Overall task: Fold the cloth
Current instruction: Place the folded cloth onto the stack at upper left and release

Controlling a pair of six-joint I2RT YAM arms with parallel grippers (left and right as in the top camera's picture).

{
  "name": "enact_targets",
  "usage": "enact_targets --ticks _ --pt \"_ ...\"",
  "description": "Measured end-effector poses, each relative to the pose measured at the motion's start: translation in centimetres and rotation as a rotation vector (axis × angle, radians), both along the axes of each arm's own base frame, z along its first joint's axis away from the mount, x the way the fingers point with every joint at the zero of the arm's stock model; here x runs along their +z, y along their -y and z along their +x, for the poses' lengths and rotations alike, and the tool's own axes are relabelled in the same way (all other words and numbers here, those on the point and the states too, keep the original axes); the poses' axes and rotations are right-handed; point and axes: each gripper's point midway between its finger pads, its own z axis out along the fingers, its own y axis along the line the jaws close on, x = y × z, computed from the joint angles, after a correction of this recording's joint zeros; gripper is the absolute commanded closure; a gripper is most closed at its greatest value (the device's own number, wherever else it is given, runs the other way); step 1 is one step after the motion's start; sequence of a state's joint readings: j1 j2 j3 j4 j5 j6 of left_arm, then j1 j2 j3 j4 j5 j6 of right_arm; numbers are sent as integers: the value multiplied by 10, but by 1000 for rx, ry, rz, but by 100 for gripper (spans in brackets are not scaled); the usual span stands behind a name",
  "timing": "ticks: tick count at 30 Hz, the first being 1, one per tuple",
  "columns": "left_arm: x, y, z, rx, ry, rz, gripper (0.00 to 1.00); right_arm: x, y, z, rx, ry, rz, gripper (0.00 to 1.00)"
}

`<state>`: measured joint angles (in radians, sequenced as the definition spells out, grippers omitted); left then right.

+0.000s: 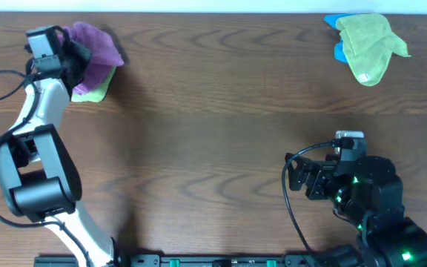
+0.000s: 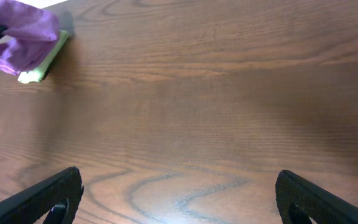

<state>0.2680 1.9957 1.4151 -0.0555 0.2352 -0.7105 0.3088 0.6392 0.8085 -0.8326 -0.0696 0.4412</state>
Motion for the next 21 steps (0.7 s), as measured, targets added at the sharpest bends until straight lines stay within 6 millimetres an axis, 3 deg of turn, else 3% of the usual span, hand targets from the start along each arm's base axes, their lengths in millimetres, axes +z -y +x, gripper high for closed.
enact_targets --ticks 15,19,21 --pt "-25 -16 -29 -25 -148 69 94 0 0 0 0 0 0 1" --pt "-29 -19 -34 -23 -178 92 78 0 0 0 0 0 0 1" --pt "-30 -21 -35 -16 -186 101 76 0 0 0 0 0 0 1"
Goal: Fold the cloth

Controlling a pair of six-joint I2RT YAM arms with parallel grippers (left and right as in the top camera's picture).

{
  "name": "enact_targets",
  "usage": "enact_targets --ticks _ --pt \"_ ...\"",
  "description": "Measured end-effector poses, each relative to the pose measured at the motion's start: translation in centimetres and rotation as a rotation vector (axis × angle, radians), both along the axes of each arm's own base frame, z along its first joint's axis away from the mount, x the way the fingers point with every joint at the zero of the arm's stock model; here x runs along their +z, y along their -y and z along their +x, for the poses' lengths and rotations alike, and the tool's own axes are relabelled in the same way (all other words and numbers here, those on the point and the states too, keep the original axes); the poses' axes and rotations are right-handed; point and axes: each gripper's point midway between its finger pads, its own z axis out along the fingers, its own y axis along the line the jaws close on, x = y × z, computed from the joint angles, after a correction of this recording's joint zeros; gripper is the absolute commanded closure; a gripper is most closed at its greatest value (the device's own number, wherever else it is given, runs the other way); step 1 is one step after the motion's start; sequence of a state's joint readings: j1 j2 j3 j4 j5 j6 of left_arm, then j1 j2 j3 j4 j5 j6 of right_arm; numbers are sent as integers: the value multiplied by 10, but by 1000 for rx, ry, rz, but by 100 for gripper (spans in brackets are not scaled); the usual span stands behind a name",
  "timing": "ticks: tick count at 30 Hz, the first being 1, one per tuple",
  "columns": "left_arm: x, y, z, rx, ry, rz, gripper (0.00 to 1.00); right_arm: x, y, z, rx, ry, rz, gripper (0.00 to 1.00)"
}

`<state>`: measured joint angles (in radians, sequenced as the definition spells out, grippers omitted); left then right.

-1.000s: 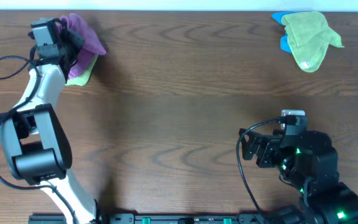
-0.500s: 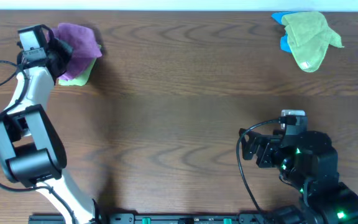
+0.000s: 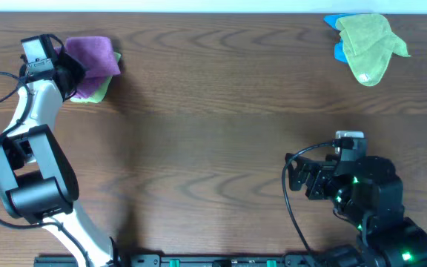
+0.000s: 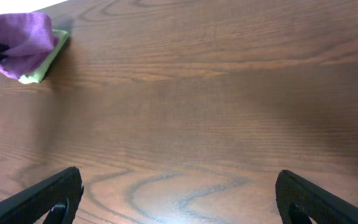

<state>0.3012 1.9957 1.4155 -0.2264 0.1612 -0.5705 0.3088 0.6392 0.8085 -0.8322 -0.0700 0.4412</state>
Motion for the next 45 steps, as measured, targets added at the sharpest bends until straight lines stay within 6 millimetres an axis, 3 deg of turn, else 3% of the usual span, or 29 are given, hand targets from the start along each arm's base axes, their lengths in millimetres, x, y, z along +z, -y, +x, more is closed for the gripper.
enact_targets --ticks 12,13,17,19,28,32,38,45 --pt "-6 -22 -14 51 -38 2 73 0 0 0 0 0 0 1" --pt "-6 -24 -15 53 -42 3 69 0 0 0 0 0 0 1" --pt "-9 -33 -22 50 -63 13 37 0 0 0 0 0 0 1" --pt "-10 -34 -24 42 -72 19 27 0 0 0 0 0 0 1" --pt "-8 -33 -28 10 -87 41 3 0 0 0 0 0 0 1" --pt "10 -32 -32 2 -72 55 5 0 0 0 0 -1 0 1" --pt "52 -29 -39 -15 -18 91 5 0 0 0 0 0 0 1" --pt "73 -20 -62 -57 -55 110 5 0 0 0 0 0 0 1"
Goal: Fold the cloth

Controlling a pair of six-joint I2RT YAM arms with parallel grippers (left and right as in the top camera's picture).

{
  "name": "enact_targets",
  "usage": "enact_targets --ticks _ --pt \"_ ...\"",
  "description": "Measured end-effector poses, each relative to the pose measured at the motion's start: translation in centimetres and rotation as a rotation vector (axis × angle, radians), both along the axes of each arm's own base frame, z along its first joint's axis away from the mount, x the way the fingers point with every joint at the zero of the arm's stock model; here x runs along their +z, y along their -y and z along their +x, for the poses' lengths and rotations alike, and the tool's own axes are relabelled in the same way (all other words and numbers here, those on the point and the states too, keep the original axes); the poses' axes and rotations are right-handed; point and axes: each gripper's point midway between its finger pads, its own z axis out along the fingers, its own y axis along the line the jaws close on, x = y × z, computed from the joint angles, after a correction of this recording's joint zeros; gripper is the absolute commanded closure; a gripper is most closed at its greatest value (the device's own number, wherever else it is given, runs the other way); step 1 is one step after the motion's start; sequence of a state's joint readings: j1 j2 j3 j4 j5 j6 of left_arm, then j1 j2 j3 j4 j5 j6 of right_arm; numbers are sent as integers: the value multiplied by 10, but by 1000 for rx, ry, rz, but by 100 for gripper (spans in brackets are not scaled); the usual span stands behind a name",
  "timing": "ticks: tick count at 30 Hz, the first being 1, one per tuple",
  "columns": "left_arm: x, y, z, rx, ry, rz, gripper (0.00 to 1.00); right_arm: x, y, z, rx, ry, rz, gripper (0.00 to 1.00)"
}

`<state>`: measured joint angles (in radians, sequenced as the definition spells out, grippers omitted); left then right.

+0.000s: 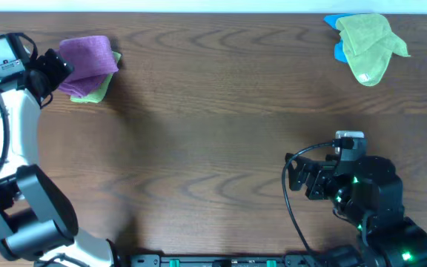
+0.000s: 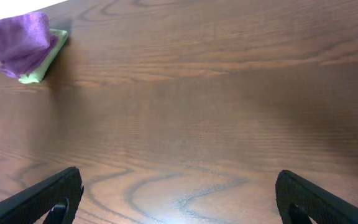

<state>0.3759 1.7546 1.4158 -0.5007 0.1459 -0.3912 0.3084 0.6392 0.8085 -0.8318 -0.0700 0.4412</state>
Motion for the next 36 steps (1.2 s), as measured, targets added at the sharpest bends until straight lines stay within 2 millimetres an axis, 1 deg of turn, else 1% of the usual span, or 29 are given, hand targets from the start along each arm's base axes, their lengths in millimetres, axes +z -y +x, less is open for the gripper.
enact_targets --ticks 5,6,7,9,10,15,17,19,20,22,28,33,36 --pt "3 13 -25 -41 -76 -12 5 0 0 0 0 -1 0 1" --pt "5 18 -32 -58 -95 -14 5 0 0 0 0 -1 0 1" --pt "8 23 -34 -77 -97 -11 5 0 0 0 0 -1 0 1" --pt "13 36 -38 -126 -105 -17 5 0 0 0 0 -1 0 1" --pt "18 47 -39 -167 -101 -16 5 0 0 0 0 -1 0 1" --pt "39 91 -38 -294 -57 -10 5 0 0 0 0 -1 -1 1" --pt "45 109 -39 -341 -45 -27 5 0 0 0 0 -1 0 1" --pt "48 123 -39 -377 -34 -32 5 0 0 0 0 -1 0 1" --pt "48 129 -39 -393 -35 -37 5 0 0 0 0 -1 0 1" --pt "47 135 -42 -409 -45 -56 5 0 0 0 0 0 0 1" --pt "38 156 -62 -477 -119 -133 5 0 0 0 0 -1 0 1" --pt "35 179 -71 -572 -149 -127 5 0 0 0 0 -1 0 1" --pt "39 192 -73 -627 -141 -96 5 0 0 0 0 -1 -1 1"
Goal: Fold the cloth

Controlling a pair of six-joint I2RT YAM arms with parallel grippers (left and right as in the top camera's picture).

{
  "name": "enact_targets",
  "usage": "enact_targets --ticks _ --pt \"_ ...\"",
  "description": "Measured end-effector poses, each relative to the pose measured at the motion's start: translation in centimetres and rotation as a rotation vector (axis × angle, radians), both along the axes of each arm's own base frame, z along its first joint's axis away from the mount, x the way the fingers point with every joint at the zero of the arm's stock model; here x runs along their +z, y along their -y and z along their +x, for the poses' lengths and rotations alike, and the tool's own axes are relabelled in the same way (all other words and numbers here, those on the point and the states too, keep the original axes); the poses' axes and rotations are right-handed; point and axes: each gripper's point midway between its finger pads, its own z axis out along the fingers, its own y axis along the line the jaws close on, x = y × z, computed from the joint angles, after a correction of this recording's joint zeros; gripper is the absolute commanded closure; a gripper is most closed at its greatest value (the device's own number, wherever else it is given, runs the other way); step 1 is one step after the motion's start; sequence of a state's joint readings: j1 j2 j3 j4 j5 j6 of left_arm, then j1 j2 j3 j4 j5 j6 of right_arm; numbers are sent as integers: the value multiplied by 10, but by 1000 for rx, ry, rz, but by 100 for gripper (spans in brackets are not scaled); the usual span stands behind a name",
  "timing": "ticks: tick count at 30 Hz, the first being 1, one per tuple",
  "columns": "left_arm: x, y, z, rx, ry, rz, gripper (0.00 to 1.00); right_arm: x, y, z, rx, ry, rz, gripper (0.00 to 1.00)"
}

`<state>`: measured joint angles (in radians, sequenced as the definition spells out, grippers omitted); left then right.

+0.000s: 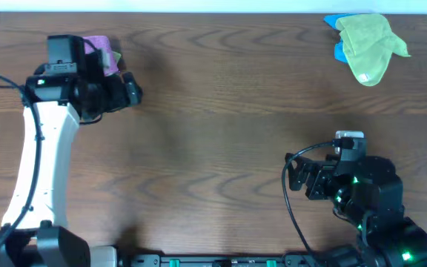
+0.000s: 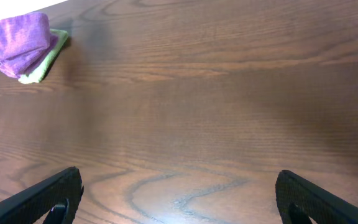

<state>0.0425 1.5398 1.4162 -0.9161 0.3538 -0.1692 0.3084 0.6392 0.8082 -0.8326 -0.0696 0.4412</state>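
A folded purple cloth (image 2: 22, 45) lies on a folded green cloth (image 2: 44, 61) at the table's far left. In the overhead view only a corner of the purple cloth (image 1: 102, 50) shows behind the left wrist. My left gripper (image 1: 130, 89) points right, just to the right of that stack, apart from it, and looks open and empty. At the near right my right gripper (image 1: 293, 176) rests low over bare wood. It stands wide open (image 2: 179, 208) with nothing between its fingers (image 2: 55, 194).
A crumpled light green cloth (image 1: 371, 46) lies on a blue cloth (image 1: 335, 35) at the far right corner. The table's far edge (image 1: 213, 12) runs close behind both piles. Brown wood (image 1: 221, 133) spreads between the arms.
My left arm has swung from the left of the purple and green stack to in front of it, its gripper now pointing right. The stack and the right arm have not moved.
First my left gripper held the purple cloth bunched above the folded green one. Then the purple cloth lay folded on the green with the gripper still at it. Later the gripper was off to the left, the cloth let go. Now it is right of the stack.
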Motion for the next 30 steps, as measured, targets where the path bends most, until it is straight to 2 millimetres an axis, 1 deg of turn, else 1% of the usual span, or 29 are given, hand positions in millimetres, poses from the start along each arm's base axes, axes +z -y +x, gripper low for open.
enact_targets --ticks 3,6,8,10,11,14,18,19,23,27,30 --pt "11 8 -4 -40 43 35 5 0 0 0 0 0 0 1" --pt "32 13 -6 -77 126 73 5 0 0 0 0 0 0 1" --pt "46 12 -10 -94 203 99 5 0 0 0 0 1 0 1" --pt "53 11 -19 -104 269 118 5 0 0 0 0 0 0 1" --pt "53 10 -24 -107 284 125 5 0 0 0 0 0 0 1" --pt "49 8 -41 -123 359 151 5 0 0 0 0 1 1 1" --pt "30 6 -75 -149 408 182 5 0 0 0 0 -1 0 1" --pt "25 6 -89 -160 423 194 5 0 0 0 0 -1 0 1" --pt "14 5 -120 -185 499 225 5 0 0 0 0 -1 0 1" --pt "4 3 -141 -192 562 252 5 0 0 0 0 0 0 1" --pt "-8 0 -150 -188 576 275 5 0 0 0 0 0 0 1"
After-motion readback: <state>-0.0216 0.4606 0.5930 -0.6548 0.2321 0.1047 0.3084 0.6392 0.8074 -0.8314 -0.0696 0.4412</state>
